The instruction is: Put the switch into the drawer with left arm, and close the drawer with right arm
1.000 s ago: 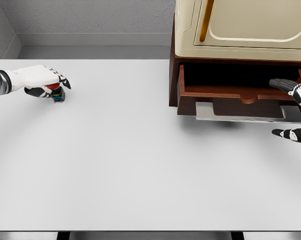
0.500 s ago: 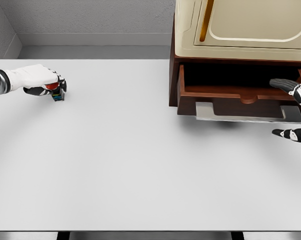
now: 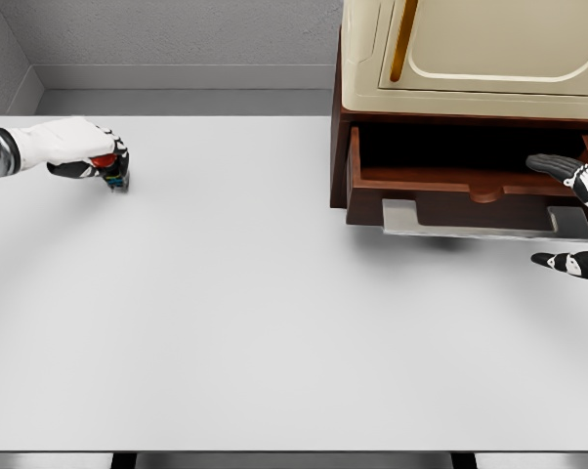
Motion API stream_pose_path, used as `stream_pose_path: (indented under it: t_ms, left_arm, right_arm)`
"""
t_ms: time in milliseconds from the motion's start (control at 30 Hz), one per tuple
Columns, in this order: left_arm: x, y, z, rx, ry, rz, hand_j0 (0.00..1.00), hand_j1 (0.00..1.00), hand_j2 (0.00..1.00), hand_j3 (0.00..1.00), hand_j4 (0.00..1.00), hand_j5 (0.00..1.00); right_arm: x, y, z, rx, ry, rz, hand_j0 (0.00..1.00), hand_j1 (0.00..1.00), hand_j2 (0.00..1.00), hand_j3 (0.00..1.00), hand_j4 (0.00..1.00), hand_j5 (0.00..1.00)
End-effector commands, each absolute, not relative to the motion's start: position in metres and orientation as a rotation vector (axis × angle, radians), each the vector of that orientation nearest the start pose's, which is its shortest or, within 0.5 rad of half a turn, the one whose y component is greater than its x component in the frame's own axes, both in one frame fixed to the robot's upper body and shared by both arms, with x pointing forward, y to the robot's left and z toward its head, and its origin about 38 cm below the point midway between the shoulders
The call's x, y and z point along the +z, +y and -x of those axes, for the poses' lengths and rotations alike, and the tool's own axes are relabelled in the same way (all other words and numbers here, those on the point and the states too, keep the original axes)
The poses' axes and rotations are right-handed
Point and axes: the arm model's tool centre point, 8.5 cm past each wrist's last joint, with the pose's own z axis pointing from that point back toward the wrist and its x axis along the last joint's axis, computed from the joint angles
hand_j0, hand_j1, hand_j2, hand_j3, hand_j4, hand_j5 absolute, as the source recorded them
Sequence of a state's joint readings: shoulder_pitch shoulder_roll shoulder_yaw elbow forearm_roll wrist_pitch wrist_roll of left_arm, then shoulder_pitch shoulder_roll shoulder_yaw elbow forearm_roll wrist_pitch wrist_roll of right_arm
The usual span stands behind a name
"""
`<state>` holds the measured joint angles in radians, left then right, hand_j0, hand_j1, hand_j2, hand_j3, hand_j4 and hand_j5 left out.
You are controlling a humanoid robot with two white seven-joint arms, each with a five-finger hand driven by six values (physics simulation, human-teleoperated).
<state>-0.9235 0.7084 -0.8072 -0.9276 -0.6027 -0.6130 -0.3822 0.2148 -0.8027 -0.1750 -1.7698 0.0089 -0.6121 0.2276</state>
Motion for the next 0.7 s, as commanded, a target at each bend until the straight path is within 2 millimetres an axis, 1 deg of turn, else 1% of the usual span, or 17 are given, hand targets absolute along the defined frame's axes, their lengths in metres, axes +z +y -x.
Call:
stream_pose_path:
  t_ms: [0, 100, 167, 333, 533, 600, 667]
  left_arm:
    - [0.205, 0.357, -0.515, -2.021, -1.153, -0.644, 0.46, 0.46, 0.46, 0.46, 0.46, 0.46]
    - [0.209, 0.354, -0.516, -2.027, -1.163, -0.650, 0.46, 0.46, 0.46, 0.46, 0.46, 0.46]
    - [0.216, 0.350, -0.516, -2.039, -1.181, -0.660, 0.46, 0.46, 0.46, 0.46, 0.46, 0.46]
    - [0.234, 0.330, -0.509, -2.103, -1.248, -0.679, 0.46, 0.46, 0.46, 0.46, 0.46, 0.46]
    - [0.249, 0.312, -0.501, -2.161, -1.304, -0.694, 0.46, 0.46, 0.46, 0.46, 0.46, 0.46]
    - [0.258, 0.303, -0.496, -2.191, -1.338, -0.705, 0.46, 0.46, 0.46, 0.46, 0.46, 0.46]
    - [0.262, 0.293, -0.493, -2.213, -1.363, -0.704, 0.46, 0.46, 0.46, 0.46, 0.46, 0.46]
  right_arm:
    - [0.224, -0.398, -0.300, 1.205, -1.914, 0.390, 1.00, 1.00, 1.00, 1.00, 1.00, 1.00]
    - [0.224, -0.398, -0.300, 1.205, -1.914, 0.390, 1.00, 1.00, 1.00, 1.00, 1.00, 1.00]
    - [0.223, -0.399, -0.300, 1.205, -1.912, 0.391, 1.00, 1.00, 1.00, 1.00, 1.00, 1.00]
    - [0.224, -0.399, -0.300, 1.205, -1.913, 0.391, 1.00, 1.00, 1.00, 1.00, 1.00, 1.00]
    - [0.224, -0.399, -0.300, 1.205, -1.913, 0.391, 1.00, 1.00, 1.00, 1.00, 1.00, 1.00]
    - [0.224, -0.399, -0.300, 1.207, -1.912, 0.392, 1.00, 1.00, 1.00, 1.00, 1.00, 1.00]
    - [0.224, -0.399, -0.300, 1.205, -1.913, 0.393, 1.00, 1.00, 1.00, 1.00, 1.00, 1.00]
